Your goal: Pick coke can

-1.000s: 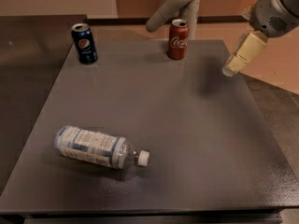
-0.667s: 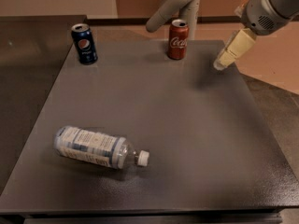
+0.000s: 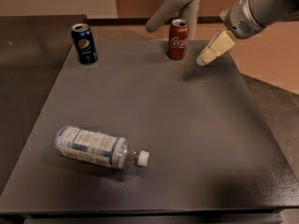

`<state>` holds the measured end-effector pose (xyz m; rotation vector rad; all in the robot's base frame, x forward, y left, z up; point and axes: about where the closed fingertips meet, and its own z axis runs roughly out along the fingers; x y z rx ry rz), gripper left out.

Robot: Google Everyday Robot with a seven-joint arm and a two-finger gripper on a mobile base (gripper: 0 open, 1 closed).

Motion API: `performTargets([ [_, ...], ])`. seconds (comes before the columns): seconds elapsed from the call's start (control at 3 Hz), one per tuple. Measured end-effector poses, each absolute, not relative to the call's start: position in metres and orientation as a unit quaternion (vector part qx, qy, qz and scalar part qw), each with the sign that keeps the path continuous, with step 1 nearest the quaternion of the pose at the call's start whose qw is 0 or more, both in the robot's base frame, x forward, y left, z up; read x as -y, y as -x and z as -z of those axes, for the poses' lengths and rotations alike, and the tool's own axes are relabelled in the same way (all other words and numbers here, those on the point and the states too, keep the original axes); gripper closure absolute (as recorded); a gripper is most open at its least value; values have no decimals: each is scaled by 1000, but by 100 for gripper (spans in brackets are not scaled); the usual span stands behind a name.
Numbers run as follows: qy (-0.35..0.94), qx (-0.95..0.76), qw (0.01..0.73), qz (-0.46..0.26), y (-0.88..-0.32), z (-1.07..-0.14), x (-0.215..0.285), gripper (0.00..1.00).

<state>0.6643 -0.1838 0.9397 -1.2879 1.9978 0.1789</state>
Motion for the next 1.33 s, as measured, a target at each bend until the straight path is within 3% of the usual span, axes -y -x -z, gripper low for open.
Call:
performTargets([
  [0.67, 476, -761, 431, -95, -694, -919, 151, 0],
  [1.33, 427, -771, 460, -104, -744, -910, 155, 0],
])
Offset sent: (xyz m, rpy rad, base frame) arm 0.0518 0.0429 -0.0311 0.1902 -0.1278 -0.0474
